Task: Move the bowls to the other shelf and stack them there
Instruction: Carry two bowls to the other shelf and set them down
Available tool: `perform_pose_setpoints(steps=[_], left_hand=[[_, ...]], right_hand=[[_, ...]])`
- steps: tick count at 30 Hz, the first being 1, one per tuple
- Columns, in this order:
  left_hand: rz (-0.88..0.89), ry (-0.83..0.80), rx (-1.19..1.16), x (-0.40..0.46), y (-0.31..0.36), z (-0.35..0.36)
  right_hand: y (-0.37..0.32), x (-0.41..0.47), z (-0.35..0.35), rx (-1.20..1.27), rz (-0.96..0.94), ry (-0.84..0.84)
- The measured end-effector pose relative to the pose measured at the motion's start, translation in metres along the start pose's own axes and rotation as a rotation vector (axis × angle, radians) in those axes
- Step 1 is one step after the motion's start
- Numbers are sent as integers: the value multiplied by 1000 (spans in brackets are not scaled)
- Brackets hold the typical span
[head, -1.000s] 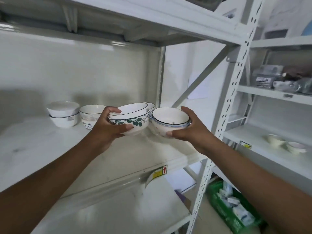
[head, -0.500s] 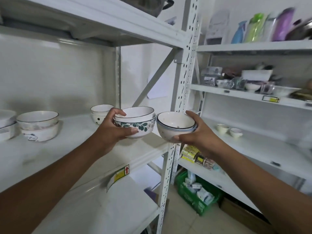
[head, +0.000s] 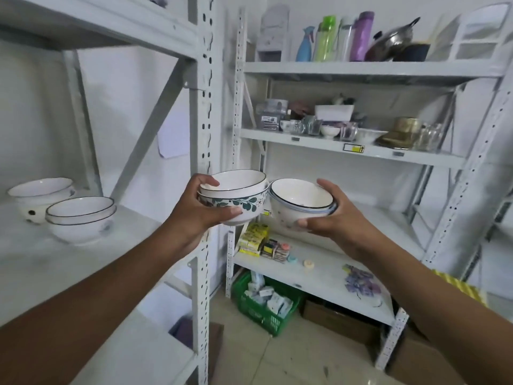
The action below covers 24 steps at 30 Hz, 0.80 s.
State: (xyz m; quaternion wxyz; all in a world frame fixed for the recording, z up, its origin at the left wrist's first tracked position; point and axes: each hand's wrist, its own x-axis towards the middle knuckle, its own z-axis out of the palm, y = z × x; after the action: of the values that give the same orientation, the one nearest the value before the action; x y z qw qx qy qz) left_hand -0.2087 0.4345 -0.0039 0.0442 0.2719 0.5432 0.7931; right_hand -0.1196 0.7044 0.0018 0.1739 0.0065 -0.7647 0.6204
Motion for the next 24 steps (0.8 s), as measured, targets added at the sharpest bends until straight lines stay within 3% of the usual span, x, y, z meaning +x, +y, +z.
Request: perform_pose_setpoints(steps=[9, 24], left_hand=[[-36, -95, -53, 76, -61, 81], [-103, -119, -160, 210, -153, 168]], right_hand=[[25, 28, -91, -15, 14, 125], [90, 120, -187, 143, 55, 306]])
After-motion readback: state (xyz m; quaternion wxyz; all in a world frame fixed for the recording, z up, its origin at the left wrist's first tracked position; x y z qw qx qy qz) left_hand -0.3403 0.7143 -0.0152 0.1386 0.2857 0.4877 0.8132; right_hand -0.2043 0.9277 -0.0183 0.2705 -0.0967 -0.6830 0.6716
